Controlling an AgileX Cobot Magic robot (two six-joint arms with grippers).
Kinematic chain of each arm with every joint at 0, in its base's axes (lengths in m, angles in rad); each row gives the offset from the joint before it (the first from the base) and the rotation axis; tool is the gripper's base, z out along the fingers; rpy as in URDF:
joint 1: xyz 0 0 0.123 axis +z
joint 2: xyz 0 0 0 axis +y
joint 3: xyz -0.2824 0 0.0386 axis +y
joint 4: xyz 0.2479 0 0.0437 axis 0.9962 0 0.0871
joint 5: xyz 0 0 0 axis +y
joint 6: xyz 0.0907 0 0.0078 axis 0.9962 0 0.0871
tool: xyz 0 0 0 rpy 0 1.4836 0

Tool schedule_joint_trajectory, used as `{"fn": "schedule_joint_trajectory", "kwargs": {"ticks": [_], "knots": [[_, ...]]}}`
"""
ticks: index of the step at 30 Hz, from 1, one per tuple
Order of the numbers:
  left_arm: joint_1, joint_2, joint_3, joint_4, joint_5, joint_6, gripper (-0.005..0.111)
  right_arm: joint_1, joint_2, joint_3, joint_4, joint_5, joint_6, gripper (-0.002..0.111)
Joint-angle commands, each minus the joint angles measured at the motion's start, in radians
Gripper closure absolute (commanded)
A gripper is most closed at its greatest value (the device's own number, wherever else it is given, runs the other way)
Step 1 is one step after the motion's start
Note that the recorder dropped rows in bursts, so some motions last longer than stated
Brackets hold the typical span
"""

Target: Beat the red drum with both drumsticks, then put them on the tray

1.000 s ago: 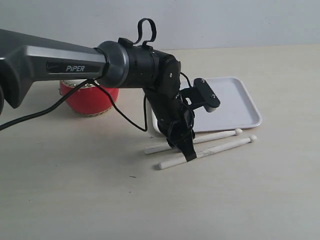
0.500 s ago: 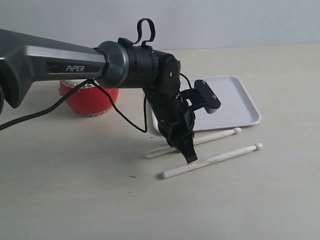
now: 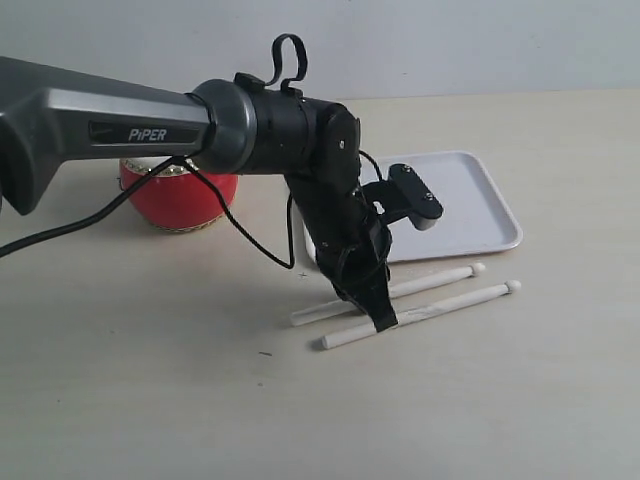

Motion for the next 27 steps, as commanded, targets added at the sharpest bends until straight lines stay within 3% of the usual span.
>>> {"fn": "schedule_joint_trajectory", "kwargs": {"ticks": [1, 7, 22, 27], "knots": [[0.002, -0.076, 0.002, -0.078, -0.005, 0.017, 0.107, -0.004, -0.006, 0.005, -0.002, -0.007, -0.005, 0.108], [0.002, -0.196, 0.002, -0.127, -0.04, 0.027, 0.107, -0.004, -0.006, 0.005, -0.002, -0.007, -0.005, 0.108], [0.002, -0.577, 0.004, -0.123, -0.042, -0.149, 0.107, -0.004, -0.006, 0.005, -0.002, -0.007, -0.005, 0.108], [0.002, -0.737, 0.064, -0.113, -0.042, -0.152, 0.107, -0.004, -0.006, 0.005, -0.002, -0.007, -0.005, 0.108]]}}
